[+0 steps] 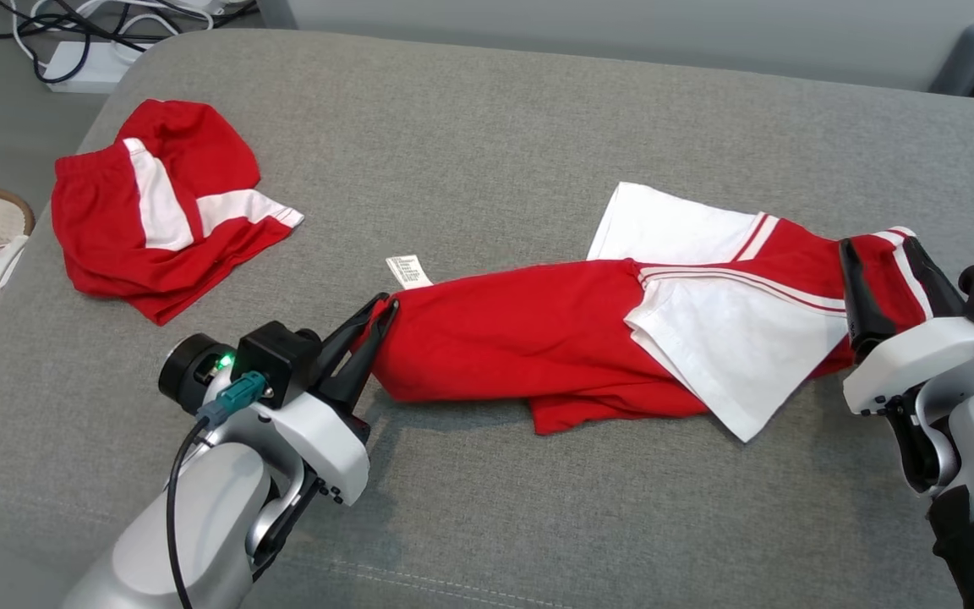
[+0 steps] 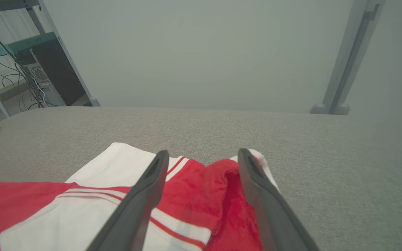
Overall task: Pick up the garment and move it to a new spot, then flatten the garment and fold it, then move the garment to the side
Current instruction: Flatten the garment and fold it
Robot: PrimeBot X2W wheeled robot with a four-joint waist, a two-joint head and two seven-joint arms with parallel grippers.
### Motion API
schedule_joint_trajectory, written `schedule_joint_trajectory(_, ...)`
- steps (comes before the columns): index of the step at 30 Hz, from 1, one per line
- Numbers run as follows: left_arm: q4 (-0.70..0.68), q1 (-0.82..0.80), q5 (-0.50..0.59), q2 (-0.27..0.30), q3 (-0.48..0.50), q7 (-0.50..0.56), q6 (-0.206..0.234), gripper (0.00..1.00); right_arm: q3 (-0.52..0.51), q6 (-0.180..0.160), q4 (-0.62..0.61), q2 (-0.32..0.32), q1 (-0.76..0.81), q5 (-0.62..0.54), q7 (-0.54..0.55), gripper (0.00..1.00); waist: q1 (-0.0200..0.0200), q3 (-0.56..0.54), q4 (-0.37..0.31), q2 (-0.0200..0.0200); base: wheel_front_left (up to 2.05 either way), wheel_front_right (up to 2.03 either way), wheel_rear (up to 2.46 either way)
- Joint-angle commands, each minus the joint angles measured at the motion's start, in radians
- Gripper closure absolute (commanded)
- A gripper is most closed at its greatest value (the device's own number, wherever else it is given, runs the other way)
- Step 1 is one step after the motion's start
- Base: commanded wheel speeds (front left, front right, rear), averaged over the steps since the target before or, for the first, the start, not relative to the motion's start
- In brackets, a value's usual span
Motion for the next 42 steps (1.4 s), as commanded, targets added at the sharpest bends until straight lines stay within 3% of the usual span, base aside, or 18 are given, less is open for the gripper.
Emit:
schedule_joint_trajectory(1, -0.028, -0.018, 0.006, 0.037, 0.041, -0.009, 0.01, 1.0, 0.013, 0.0, -0.008, -0.003, -0.015, 0.012, -0.007, 0.0, 0.0, 0.006, 0.013, 0.0, 0.0, 0.0, 0.0)
schedule_joint_trajectory(13, -0.071, 0.055, -0.01, 0.032, 0.044, -0.009, 0.025, 1.0, 0.055, 0.0, -0.119, 0.021, 0.168, 0.137, -0.011, 0.0, 0.0, -0.009, -0.015, 0.0, 0.0, 0.0, 0.0)
schedule_joint_trajectory(22, -0.061, 0.073, -0.017, 0.02, 0.027, -0.009, 0.024, 1.0, 0.203, 0.0, -0.235, 0.042, 0.319, 0.261, -0.011, 0.0, 0.0, -0.032, -0.034, 0.0, 0.0, 0.0, 0.0)
schedule_joint_trajectory(42, -0.052, 0.066, -0.018, 0.008, 0.017, -0.009, 0.025, 1.0, 0.272, 0.0, -0.18, 0.08, 0.255, 0.376, -0.009, 0.0, 0.0, -0.015, -0.026, 0.0, 0.0, 0.0, 0.0)
